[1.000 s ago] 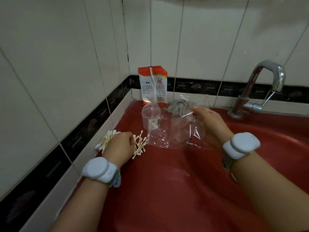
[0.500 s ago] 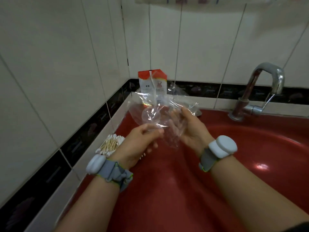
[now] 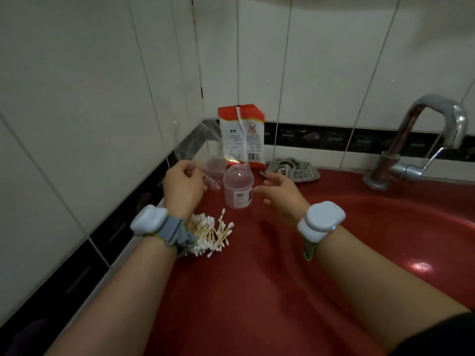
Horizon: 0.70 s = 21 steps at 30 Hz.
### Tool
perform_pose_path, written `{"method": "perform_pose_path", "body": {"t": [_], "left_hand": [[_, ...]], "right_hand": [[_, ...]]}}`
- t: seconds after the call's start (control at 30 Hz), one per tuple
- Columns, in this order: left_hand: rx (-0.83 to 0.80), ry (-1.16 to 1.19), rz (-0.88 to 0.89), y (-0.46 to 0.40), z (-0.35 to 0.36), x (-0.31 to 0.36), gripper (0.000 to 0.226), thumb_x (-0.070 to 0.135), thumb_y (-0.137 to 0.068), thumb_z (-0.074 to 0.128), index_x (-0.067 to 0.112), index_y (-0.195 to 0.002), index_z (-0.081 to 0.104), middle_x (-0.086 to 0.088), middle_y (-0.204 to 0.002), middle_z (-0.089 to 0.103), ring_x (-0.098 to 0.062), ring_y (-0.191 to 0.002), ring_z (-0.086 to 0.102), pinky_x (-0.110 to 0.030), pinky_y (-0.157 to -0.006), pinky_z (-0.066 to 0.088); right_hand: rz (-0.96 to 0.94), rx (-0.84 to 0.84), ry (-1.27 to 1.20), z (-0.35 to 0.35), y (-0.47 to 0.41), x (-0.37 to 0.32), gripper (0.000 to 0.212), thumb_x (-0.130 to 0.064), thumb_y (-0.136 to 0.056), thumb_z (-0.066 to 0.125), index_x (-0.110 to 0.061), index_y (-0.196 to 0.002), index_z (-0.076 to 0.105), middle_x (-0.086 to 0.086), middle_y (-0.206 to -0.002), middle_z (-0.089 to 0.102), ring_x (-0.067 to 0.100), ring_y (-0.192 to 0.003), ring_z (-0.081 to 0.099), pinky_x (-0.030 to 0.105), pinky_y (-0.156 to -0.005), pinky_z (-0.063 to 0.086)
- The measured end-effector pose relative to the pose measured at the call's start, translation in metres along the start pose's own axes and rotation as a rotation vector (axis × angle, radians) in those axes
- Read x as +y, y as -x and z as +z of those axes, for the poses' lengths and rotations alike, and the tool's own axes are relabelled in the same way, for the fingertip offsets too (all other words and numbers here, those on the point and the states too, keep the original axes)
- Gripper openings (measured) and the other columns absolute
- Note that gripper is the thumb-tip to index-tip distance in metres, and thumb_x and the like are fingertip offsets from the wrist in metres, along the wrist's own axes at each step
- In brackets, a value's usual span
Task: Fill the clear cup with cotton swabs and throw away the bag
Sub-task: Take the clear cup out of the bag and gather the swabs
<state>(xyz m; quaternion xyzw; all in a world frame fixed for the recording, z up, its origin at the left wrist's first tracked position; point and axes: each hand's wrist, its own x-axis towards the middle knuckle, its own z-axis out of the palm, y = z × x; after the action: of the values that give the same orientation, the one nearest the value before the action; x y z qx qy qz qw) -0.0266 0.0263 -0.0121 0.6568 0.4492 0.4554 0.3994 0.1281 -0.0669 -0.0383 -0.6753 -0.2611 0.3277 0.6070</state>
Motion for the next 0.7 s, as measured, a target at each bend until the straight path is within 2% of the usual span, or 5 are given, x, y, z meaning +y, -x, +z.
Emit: {"method": "perform_pose_path", "body": {"t": [0.2,0.33,0.47,0.6,0.7], "left_hand": [[0.013,-0.161,0.030,-0.012,0.004,-0.017,0.017,0.012,-0.087,0.049,0.013,-0.094,0.064,-0.011,-0.081,0.067,-0.030,-0.080,0.066,-0.041,-0.077,0.055],[-0.032,-0.132,-0.047,-0.014,0.008,-0.020,0.019,0.009,-0.088,0.048,0.011,-0.098,0.063,-0.008,-0.069,0.062,-0.019,-0.058,0.060,-0.026,-0.059,0.049],[-0.084,-0.146,-0.093,-0.020,0.009,-0.026,0.013,0.010,-0.089,0.049,0.010,-0.096,0.060,-0.009,-0.065,0.061,-0.018,-0.055,0.057,-0.033,-0.064,0.052],[-0.152,-0.089,-0.171,-0.023,0.017,-0.025,0.015,0.007,-0.090,0.048,0.014,-0.080,0.056,-0.009,-0.061,0.059,-0.019,-0.054,0.055,-0.030,-0.059,0.049],[-0.198,0.007,-0.281,-0.025,0.029,-0.023,0.023,0.003,-0.092,0.045,0.009,-0.071,0.055,-0.008,-0.061,0.055,-0.010,-0.043,0.054,-0.021,-0.045,0.047]], "right_hand": [[-0.071,-0.070,0.460,0.018,-0.030,0.009,0.098,-0.030,-0.070,0.081,-0.006,-0.146,0.024,0.010,-0.146,0.038,0.024,-0.133,0.038,0.032,-0.109,0.032],[-0.058,-0.041,0.634,0.026,-0.039,0.010,0.096,-0.045,-0.065,0.081,-0.008,-0.140,0.033,0.009,-0.140,0.044,0.030,-0.130,0.040,0.039,-0.107,0.034],[-0.094,-0.063,0.572,0.027,-0.045,0.017,0.072,-0.049,-0.055,0.082,-0.019,-0.116,0.058,0.002,-0.111,0.066,0.027,-0.111,0.056,0.041,-0.101,0.041],[-0.112,0.009,0.423,0.012,-0.042,0.019,0.073,-0.040,-0.054,0.083,-0.017,-0.115,0.052,0.003,-0.114,0.063,0.024,-0.109,0.058,0.040,-0.098,0.045],[-0.168,0.028,0.330,-0.006,-0.033,0.015,0.070,-0.033,-0.061,0.083,-0.015,-0.117,0.047,-0.003,-0.108,0.059,0.013,-0.098,0.059,0.024,-0.084,0.047]]}}
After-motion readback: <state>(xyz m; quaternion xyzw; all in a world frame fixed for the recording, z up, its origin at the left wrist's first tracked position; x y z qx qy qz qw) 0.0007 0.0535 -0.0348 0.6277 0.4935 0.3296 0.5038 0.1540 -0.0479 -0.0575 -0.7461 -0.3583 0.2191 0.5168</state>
